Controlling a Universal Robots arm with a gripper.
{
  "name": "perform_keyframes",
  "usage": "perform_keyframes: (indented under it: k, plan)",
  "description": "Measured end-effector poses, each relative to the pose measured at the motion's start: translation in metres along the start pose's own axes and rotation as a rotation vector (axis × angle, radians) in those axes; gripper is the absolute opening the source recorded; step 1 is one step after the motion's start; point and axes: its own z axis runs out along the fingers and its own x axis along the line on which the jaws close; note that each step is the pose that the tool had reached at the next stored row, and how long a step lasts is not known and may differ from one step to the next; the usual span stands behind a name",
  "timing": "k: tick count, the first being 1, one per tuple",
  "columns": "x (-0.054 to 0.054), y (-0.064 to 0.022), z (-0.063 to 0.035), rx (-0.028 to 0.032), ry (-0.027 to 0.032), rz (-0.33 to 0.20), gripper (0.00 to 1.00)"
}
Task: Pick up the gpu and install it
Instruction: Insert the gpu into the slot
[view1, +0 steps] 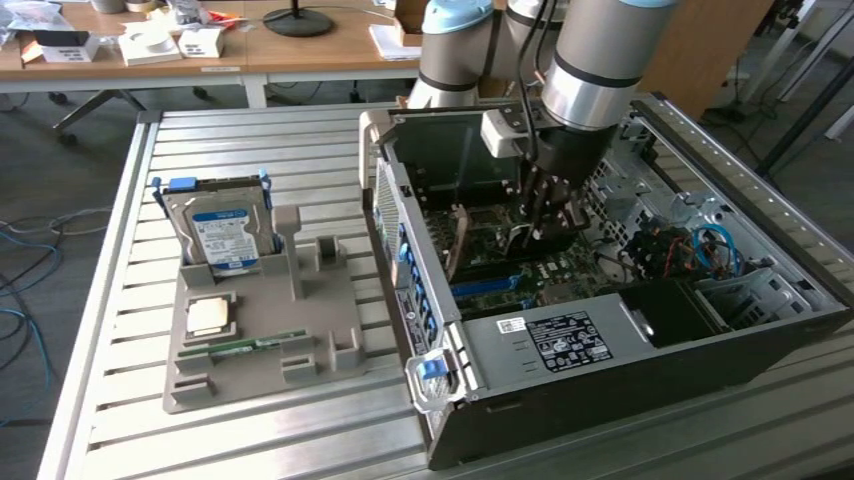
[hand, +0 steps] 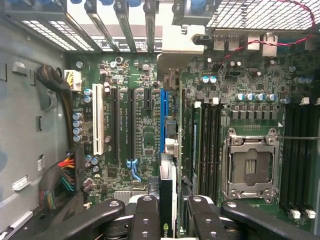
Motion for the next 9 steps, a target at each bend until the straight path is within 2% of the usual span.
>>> perform_keyframes:
  k: [4,9]
  plan:
    - [0.0000,0.0002,0.0000,0.0001,0.0000,0.000,0.26]
    - [0.0001,0.0067,0.0000,0.0001,-0.0001,0.000,0.26]
